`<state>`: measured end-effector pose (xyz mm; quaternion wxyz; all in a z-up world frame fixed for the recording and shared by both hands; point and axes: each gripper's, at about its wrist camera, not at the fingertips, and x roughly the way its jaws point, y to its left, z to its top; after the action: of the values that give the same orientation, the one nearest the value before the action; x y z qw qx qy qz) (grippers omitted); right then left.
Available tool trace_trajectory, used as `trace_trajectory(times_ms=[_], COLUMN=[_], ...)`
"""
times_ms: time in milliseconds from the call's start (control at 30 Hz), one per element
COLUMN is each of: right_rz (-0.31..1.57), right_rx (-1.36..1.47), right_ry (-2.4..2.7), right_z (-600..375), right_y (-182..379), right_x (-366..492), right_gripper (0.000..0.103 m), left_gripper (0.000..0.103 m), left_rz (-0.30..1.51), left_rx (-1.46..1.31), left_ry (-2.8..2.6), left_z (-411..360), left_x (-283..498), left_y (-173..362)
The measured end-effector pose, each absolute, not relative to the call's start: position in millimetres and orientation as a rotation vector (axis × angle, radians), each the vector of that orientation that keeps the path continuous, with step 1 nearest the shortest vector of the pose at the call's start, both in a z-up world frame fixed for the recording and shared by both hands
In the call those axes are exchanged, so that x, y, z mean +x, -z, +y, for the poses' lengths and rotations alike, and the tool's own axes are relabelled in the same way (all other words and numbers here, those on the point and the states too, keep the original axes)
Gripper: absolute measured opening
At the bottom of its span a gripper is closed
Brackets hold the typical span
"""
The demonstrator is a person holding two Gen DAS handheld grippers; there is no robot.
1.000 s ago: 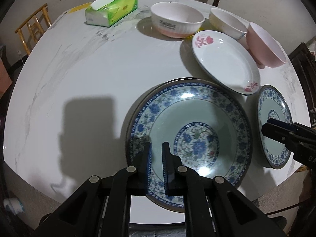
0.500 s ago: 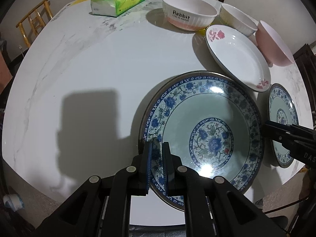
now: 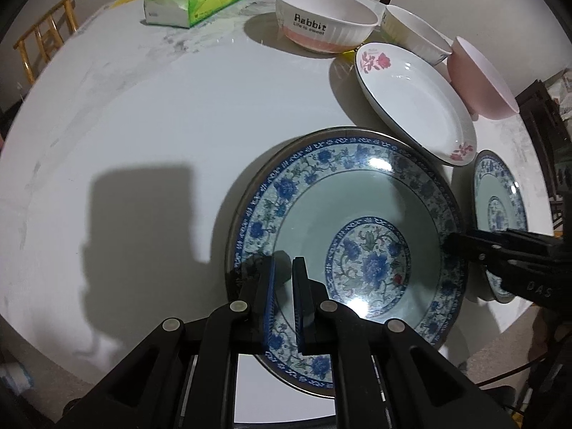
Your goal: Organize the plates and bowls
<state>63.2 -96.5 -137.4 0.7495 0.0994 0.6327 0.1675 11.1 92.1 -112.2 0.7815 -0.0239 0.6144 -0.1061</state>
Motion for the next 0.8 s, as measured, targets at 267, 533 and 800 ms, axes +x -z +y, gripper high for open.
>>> trace_trajectory(times_ms=[267,533,800], right_rz=[1.389,1.389,1.392], right_rx=[0.232,0.244,0.248], right_ry=[-0.369,-0.379,-0.376], right_z=[-95.5,-102.3,-101.6], right_y=[142.7,142.2,141.2], right_x=[61.9,61.3,62.6], right_gripper=[0.022,0.022,0.022], left_gripper=[0.006,0.005,0.02], left_rz=[1.351,1.37,1.365], left_rx=[-0.184,-0.265,-0.24], left_ry=[0.241,0.24,0.191], left_z=[117.8,128.2,139.2], left_x=[13.6,12.5,12.7], left_y=[105.8,107.7,104.3])
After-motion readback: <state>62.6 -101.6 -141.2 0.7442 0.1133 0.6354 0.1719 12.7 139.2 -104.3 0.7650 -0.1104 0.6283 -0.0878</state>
